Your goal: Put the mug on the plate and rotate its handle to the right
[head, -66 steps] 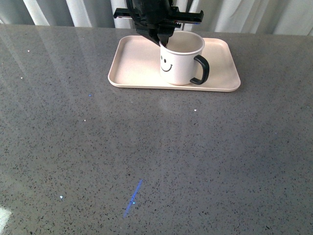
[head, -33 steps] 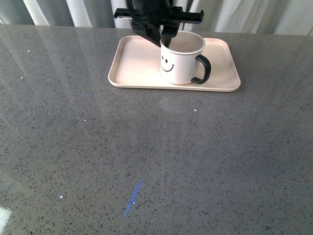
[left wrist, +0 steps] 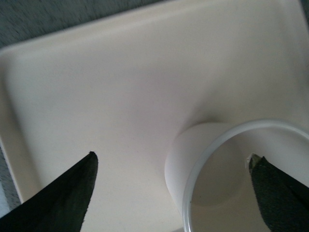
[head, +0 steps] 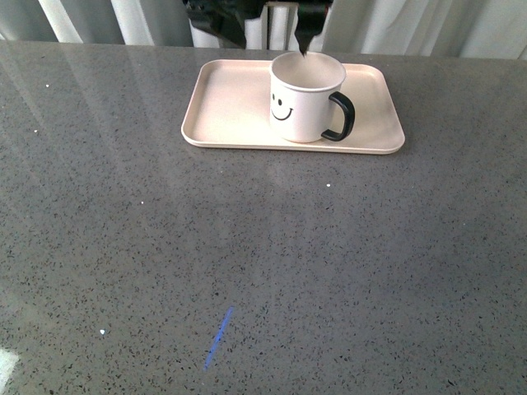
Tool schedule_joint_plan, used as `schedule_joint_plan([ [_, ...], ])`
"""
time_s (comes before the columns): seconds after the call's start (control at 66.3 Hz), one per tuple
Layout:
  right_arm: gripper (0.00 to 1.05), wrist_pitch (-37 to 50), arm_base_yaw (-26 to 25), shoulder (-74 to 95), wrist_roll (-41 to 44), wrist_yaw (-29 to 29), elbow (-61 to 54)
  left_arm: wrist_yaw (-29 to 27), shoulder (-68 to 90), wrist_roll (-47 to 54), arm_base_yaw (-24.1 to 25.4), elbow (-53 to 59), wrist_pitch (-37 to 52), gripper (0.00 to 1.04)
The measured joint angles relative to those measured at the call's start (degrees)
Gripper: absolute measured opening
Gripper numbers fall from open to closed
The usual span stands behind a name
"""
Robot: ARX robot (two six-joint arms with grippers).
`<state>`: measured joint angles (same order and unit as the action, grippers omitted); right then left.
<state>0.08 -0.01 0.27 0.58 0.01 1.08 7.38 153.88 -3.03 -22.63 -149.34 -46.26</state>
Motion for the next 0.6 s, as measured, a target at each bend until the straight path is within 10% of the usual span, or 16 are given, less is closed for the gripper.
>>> schedule_joint_plan([
  [0.241, 0.96, 0.0, 0.0, 0.0, 0.0, 0.0, 0.0, 1.5, -22.3, -2.5, 4.0, 26.9, 17.3, 0.95],
  [0.377, 0.96, 0.0, 0.0, 0.0, 0.0, 0.0, 0.0, -20.9, -35.1, 0.9, 4.7, 57.6, 60.2, 0.73],
  [0.604, 0.96, 0.0, 0.0, 0.0, 0.0, 0.0, 0.0, -20.3, -52.6, 2.1, 9.6, 94.7, 96.4, 0.34],
])
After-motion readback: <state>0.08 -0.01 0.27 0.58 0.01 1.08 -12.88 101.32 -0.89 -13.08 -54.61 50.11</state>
